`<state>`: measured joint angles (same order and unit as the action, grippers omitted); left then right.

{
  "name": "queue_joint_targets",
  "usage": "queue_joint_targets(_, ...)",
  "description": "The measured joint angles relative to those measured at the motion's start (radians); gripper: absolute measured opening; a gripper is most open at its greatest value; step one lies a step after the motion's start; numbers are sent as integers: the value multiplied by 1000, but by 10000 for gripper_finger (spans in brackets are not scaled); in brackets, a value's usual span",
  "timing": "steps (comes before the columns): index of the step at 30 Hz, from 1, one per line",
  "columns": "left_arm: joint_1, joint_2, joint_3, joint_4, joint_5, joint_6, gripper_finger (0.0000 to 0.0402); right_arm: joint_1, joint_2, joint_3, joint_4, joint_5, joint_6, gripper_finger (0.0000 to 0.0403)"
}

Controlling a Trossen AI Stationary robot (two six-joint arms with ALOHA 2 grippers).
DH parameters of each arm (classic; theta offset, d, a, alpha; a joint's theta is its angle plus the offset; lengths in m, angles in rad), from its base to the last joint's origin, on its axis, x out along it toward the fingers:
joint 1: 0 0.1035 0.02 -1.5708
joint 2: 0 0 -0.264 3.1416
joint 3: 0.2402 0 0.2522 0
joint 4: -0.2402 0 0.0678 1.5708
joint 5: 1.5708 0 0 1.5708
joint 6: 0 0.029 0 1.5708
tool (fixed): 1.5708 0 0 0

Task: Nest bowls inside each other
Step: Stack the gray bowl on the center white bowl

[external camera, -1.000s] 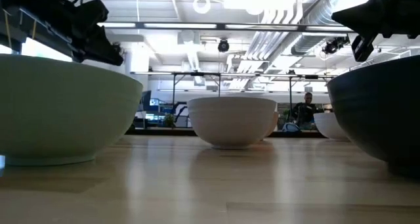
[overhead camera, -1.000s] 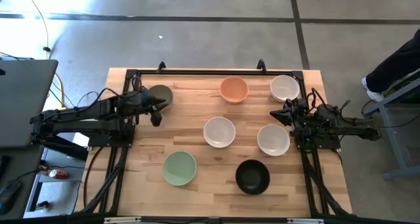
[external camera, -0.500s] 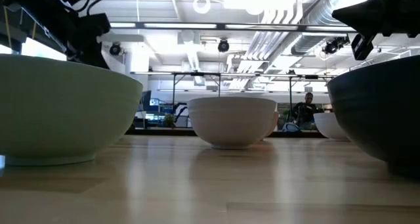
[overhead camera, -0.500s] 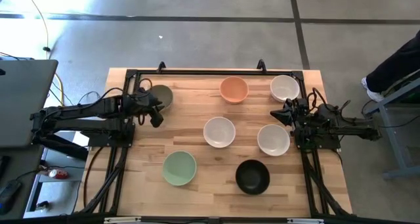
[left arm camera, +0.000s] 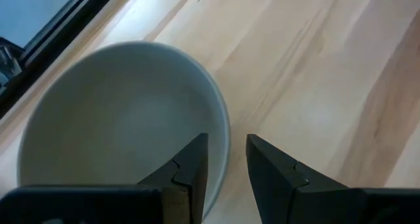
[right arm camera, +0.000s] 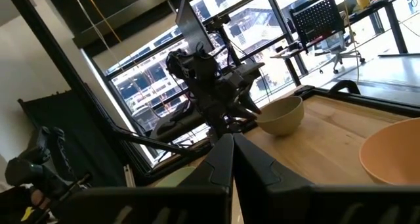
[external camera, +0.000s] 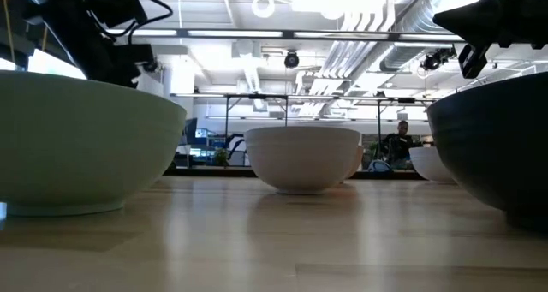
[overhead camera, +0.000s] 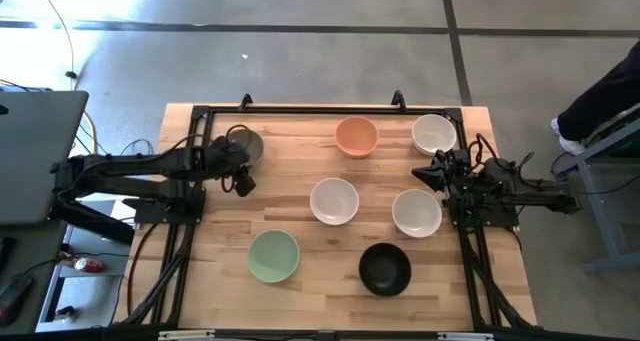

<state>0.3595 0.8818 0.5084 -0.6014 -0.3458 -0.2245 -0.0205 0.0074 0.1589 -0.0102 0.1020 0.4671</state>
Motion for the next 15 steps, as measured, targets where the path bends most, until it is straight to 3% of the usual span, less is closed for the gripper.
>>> queue_joint_targets(9,41,30,0,30,-3,17,95,0,0,0,0,-1,-2,0)
queue_joint_targets(15,87,30,0,30,51,37,95,0,0,0,-1,-6,-20,0)
